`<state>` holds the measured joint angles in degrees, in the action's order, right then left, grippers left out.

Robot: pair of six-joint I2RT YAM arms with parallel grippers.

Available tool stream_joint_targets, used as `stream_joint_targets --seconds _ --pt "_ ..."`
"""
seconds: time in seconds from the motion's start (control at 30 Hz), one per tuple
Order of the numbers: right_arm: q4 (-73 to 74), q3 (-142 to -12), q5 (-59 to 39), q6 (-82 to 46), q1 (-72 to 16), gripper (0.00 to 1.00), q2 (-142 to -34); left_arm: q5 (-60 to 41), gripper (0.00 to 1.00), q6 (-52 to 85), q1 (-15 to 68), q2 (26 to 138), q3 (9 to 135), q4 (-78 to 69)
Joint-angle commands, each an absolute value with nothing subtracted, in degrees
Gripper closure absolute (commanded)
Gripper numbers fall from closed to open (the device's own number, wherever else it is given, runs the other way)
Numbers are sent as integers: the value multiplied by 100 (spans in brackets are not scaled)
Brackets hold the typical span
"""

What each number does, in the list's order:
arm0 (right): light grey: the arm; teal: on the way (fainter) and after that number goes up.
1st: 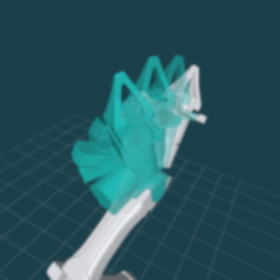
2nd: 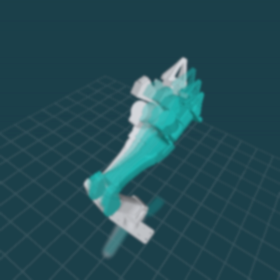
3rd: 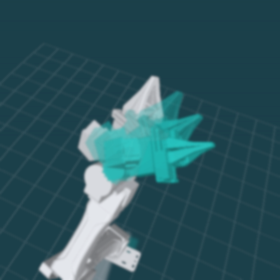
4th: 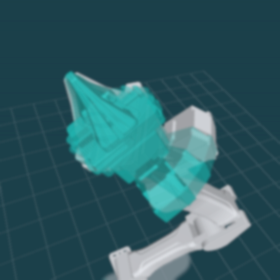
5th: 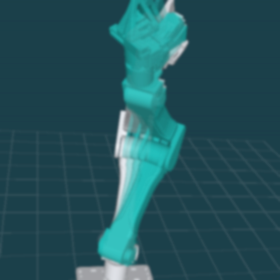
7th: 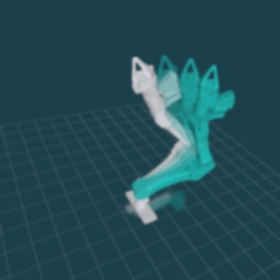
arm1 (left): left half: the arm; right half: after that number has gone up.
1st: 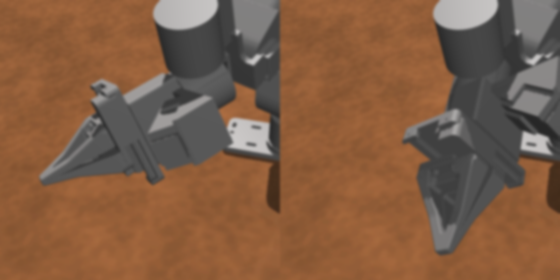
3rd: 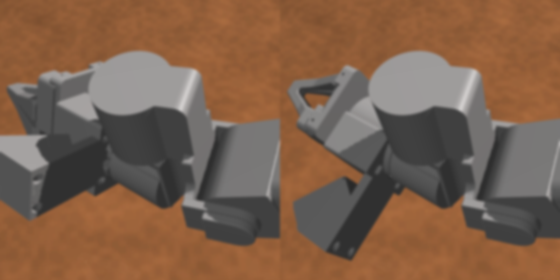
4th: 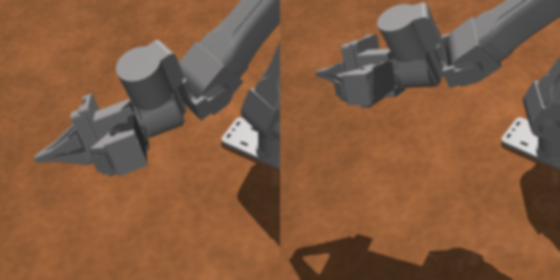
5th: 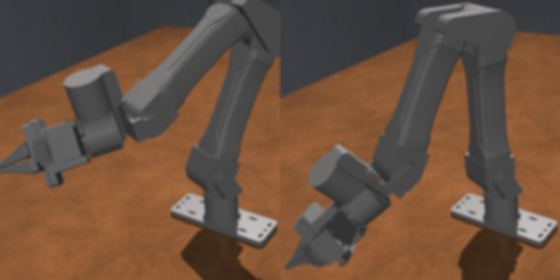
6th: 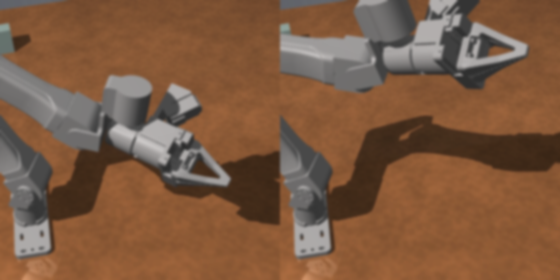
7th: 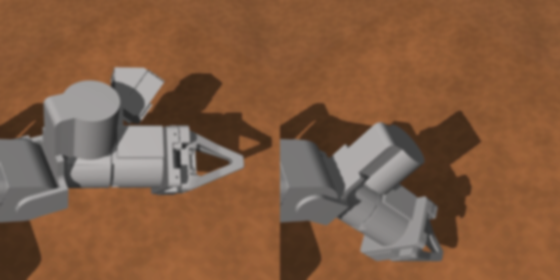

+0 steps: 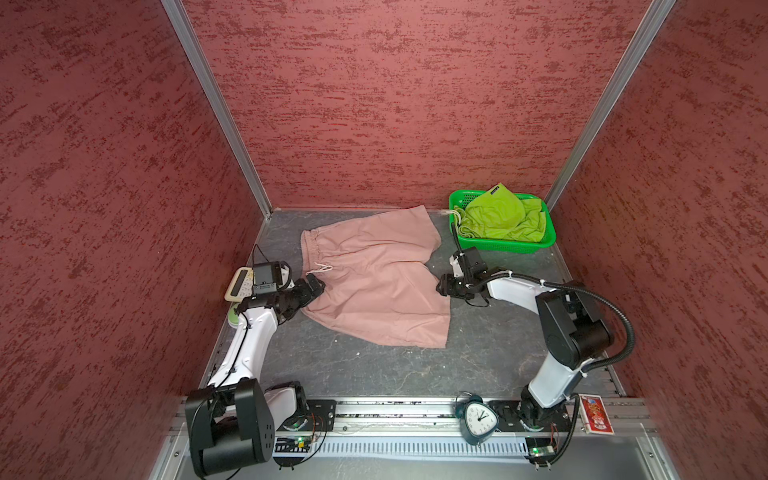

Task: Fold and stack the shorts
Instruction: 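Move the right gripper to the shorts corner nearest the green basket, then draw the right gripper back toward the robot beside the shorts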

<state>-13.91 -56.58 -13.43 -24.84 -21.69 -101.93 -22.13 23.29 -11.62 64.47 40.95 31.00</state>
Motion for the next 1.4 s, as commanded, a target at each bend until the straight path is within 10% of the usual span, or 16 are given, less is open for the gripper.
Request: stream_joint_targets --seconds 0.0,0.1,0.4,0.77,1.37 --pt "-910 -5763 -1573 -2439 -2177 75 -10500 -2166 1 2360 -1275 6391 3982 3094" --pt "-855 -6253 -1549 -2239 -2180 100 -10765 -2304 1 2382 -1409 6394 3957 3043" --pt "-1575 -8069 -989 -1402 -2187 100 -11272 -2417 0 2382 -1807 6183 3828 3050" --pt "-2226 -6573 -267 -1862 -2103 30 -9595 -2558 1 2512 -1876 6604 3569 2578" --pt "-2074 -3002 -1133 -5901 -3111 27 -6130 -2890 3 3279 -2270 7552 2914 908"
